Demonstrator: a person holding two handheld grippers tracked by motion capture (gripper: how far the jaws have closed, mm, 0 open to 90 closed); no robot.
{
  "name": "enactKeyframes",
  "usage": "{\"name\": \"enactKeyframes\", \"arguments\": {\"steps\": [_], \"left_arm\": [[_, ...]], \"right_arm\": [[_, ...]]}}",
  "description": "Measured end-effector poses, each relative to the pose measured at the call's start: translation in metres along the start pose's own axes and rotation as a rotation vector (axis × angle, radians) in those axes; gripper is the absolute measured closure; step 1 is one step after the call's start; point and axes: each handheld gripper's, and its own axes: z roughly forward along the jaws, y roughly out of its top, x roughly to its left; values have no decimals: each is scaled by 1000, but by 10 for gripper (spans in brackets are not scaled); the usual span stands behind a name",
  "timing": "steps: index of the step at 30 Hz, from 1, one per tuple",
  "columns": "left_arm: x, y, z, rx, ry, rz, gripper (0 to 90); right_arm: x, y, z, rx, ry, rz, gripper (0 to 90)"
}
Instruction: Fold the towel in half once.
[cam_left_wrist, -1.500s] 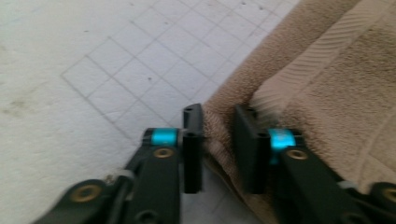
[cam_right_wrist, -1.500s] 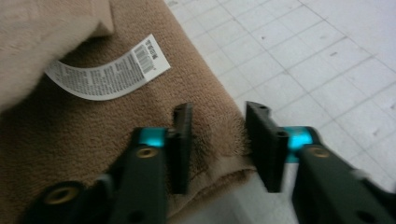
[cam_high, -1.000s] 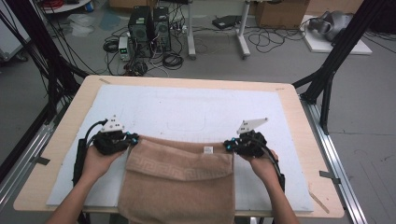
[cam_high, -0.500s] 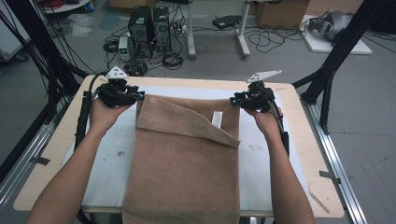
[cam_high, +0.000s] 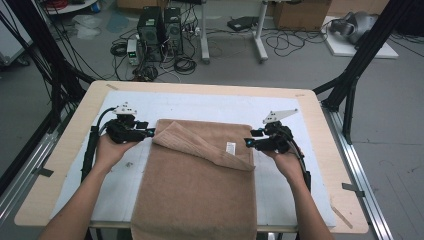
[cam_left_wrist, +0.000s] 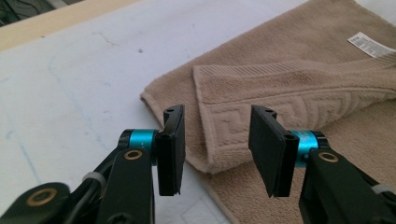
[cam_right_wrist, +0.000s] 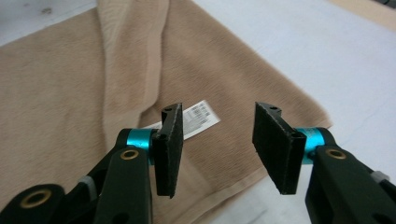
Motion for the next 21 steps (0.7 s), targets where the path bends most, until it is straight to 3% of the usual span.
{"name": "enactKeyframes", "arguments": {"steps": [7, 11, 15, 18, 21], "left_arm": [[-6, -1, 20, 26, -14, 10, 577], [-9, -4, 32, 75, -25, 15, 569], [-13, -7, 45, 128, -7, 34, 570], [-14, -9, 51, 156, -5, 42, 623], [-17, -10, 55, 176, -4, 54, 740]], "right_arm": [[13, -14, 5, 11, 26, -10, 519], [12, -18, 11, 26, 30, -4, 513], [15, -21, 18, 48, 32, -10, 505], [16, -24, 22, 53, 35, -7, 505], [16, -25, 24, 61, 37, -2, 501]]}}
